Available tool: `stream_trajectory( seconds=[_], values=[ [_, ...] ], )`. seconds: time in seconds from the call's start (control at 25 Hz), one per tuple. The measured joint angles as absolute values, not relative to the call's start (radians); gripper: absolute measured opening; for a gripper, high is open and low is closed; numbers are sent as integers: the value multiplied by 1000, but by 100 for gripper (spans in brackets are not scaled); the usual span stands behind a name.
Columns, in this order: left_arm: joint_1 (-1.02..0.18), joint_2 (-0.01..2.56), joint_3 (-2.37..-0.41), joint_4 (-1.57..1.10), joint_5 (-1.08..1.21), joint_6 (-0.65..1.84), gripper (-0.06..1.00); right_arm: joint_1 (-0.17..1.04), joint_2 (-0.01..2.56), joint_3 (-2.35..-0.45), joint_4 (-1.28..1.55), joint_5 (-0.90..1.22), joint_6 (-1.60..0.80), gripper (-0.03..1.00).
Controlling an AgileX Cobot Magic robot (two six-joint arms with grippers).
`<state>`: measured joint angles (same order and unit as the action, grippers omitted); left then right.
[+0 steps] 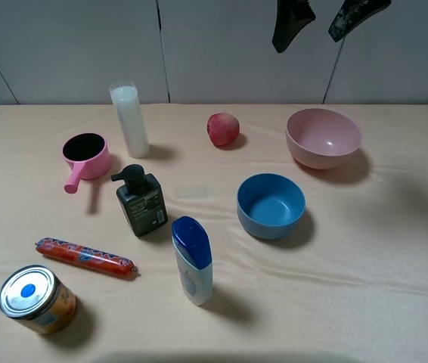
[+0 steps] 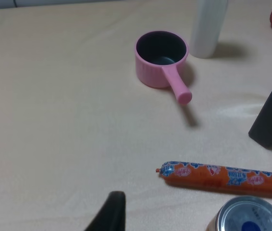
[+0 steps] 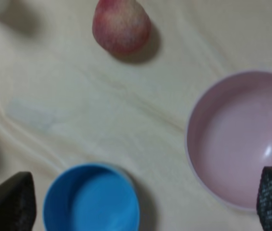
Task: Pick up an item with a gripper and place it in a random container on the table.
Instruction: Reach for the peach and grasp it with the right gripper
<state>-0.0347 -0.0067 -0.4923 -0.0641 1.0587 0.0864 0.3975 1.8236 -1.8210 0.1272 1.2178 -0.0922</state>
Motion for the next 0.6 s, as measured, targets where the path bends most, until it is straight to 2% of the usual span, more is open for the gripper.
stream_trajectory(
  seconds=[0.28, 0.6],
  values=[
    [-35, -7, -492, -64, 1059, 86, 99, 402, 1948, -1930, 150, 1217, -84, 69],
    [-35, -7, -492, -64, 1059, 86, 99, 465, 2095, -2050, 144, 1217, -40, 69]
  ],
)
